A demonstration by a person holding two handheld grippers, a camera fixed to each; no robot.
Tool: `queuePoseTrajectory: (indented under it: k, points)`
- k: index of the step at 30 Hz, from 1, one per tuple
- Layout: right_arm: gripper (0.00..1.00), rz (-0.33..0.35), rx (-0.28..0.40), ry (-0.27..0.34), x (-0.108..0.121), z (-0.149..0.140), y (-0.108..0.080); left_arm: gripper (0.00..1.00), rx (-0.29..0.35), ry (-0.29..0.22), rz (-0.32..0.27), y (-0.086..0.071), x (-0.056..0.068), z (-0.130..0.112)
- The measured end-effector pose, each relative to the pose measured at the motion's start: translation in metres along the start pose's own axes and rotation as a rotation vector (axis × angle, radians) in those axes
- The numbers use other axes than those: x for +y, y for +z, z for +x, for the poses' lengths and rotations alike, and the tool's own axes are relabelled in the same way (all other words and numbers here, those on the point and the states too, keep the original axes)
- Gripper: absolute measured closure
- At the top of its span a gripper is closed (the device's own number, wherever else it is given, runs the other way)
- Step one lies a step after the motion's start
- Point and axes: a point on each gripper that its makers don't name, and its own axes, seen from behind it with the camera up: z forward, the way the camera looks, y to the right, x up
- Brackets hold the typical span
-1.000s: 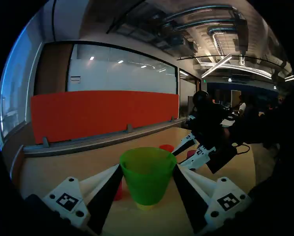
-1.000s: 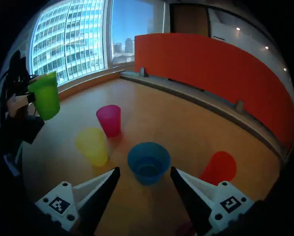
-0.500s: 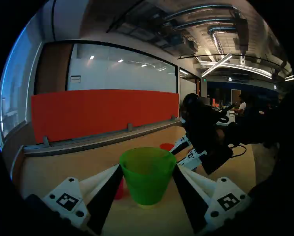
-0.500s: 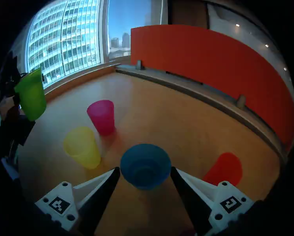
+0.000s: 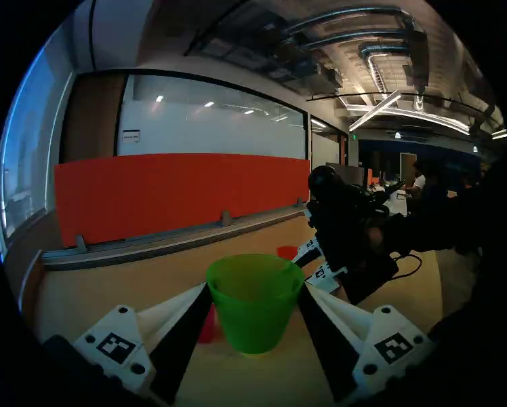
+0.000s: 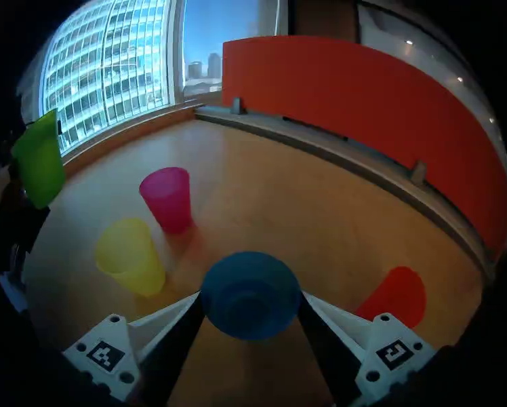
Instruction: Pour water
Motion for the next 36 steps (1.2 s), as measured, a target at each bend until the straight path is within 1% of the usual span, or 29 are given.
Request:
queuePoseTrajectory:
  k: [6, 9, 12, 15, 20, 27, 36]
  points:
    - [0.08, 0.010, 0.011, -0.006, -0.005, -0.001, -0.004, 0.14, -0.004, 0.000, 0.000, 0.000, 0.000, 0.000]
    - [0.08, 0.013, 0.032, -0.006, -0.006, 0.001, -0.012, 0.14, -0.005, 0.001, -0.001, 0.000, 0.001, 0.000]
    - [0.08, 0.007, 0.058, -0.005, -0.005, 0.005, -0.024, 0.14, -0.008, 0.004, -0.002, 0.002, 0.003, 0.000]
    - [0.08, 0.002, 0.085, -0.001, -0.003, 0.009, -0.039, 0.14, -0.009, 0.009, -0.003, 0.003, 0.007, 0.002]
    - [0.08, 0.003, 0.137, 0.011, -0.003, 0.019, -0.070, 0.14, -0.006, 0.012, -0.007, 0.006, 0.015, 0.006]
    - [0.08, 0.017, 0.213, 0.031, -0.007, 0.028, -0.113, 0.14, -0.011, 0.013, -0.006, 0.009, 0.024, 0.005]
    - [0.08, -0.004, 0.319, 0.001, -0.004, 0.038, -0.155, 0.14, 0.003, 0.003, -0.013, 0.008, 0.036, 0.011]
